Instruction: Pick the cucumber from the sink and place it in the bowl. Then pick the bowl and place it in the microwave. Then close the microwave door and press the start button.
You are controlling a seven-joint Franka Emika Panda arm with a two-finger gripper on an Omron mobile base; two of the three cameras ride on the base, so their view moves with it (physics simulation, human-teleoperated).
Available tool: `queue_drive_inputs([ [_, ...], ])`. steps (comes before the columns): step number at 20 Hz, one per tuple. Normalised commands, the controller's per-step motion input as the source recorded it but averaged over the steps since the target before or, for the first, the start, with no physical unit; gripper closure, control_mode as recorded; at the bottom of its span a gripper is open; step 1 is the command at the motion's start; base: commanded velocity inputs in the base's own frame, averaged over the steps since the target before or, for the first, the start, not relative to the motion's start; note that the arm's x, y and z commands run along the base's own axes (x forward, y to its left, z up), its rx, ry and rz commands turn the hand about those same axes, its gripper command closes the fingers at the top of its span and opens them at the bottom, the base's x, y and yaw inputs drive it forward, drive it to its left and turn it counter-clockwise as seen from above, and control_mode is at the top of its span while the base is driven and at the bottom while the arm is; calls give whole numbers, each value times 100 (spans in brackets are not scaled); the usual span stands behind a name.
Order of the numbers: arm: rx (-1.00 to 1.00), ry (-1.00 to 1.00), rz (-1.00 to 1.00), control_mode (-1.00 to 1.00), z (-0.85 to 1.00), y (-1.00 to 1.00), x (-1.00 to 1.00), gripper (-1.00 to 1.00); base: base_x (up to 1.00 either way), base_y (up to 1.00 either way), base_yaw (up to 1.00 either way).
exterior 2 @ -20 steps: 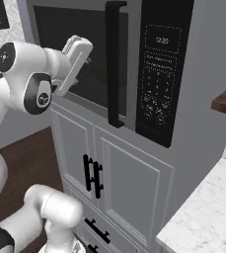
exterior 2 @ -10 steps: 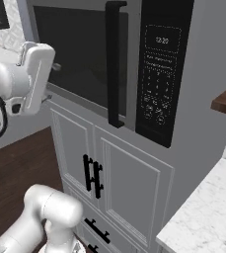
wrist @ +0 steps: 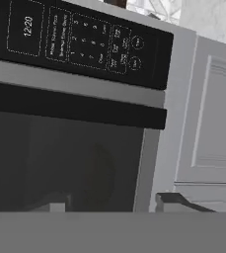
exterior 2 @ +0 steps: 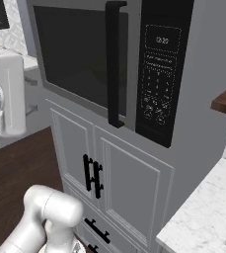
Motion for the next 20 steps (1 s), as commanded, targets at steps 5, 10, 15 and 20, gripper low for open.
queue_drive_inputs([
  [5, -35, 24, 4, -100, 0, 0, -43, 100, 0, 0, 0],
  [10, -40, 28, 5, -100, 0, -2, -21, 100, 0, 0, 0],
  [15, -37, 10, 5, -100, -5, -32, -14, 100, 0, 0, 0],
  [20, -25, 0, 7, -100, -18, -52, -31, 100, 0, 0, 0],
])
